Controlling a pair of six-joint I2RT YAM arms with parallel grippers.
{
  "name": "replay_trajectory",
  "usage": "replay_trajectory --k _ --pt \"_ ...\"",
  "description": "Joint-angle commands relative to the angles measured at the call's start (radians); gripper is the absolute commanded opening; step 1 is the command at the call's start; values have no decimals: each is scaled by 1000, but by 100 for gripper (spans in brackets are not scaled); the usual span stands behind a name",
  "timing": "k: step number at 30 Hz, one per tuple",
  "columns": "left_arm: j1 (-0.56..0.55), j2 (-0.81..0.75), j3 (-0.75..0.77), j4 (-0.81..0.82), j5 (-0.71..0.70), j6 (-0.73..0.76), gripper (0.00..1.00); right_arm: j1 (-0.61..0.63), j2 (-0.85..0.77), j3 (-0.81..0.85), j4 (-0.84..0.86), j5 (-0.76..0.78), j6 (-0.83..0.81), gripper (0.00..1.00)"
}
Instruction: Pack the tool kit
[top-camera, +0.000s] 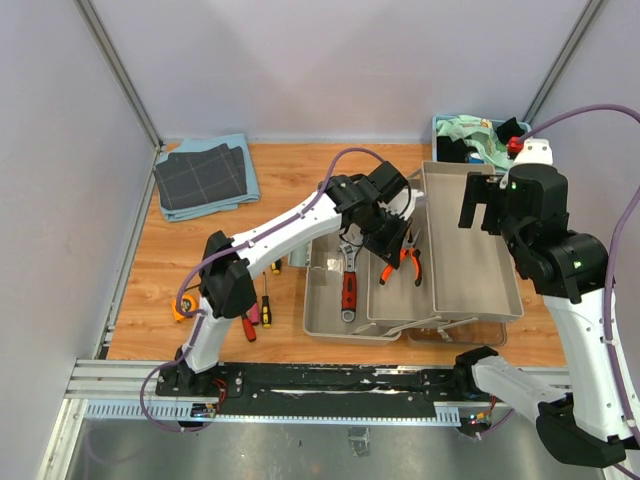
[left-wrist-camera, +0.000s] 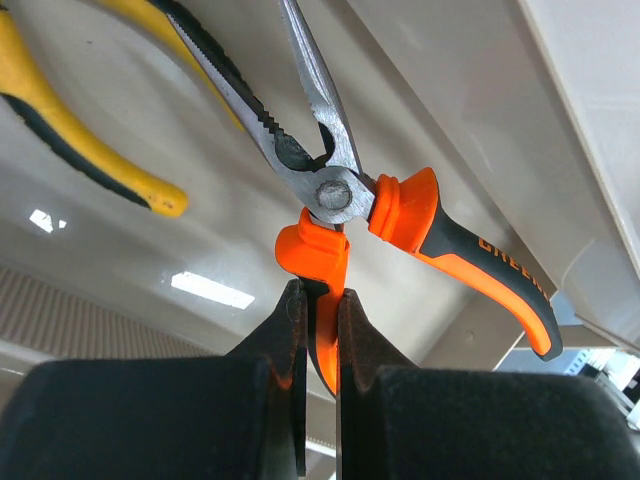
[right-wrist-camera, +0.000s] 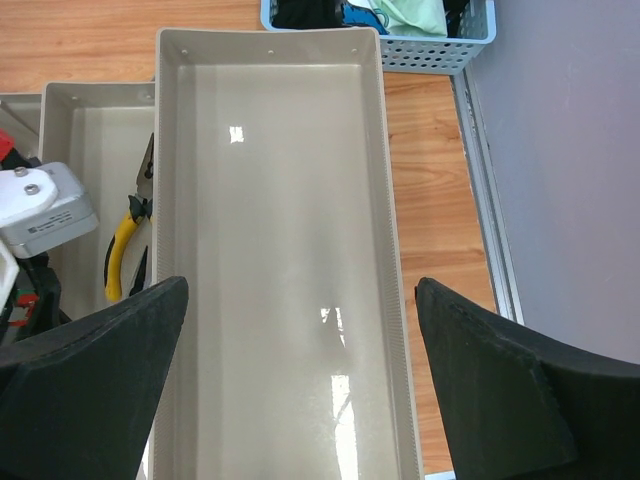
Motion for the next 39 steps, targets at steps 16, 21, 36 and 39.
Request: replay_trajectory --k 16,21,36,39 --pt "-27 109 123 0 35 63 0 -67 2 5 -7 -23 -41 98" --pt "-27 135 152 -21 3 106 0 -75 4 1 -5 -32 -41 98" --pt "-27 145 207 -93 -117 181 30 -92 1 -21 14 -59 -36 98" --pt "-27 136 195 -93 -103 174 40 -93 2 -26 20 -67 -35 98"
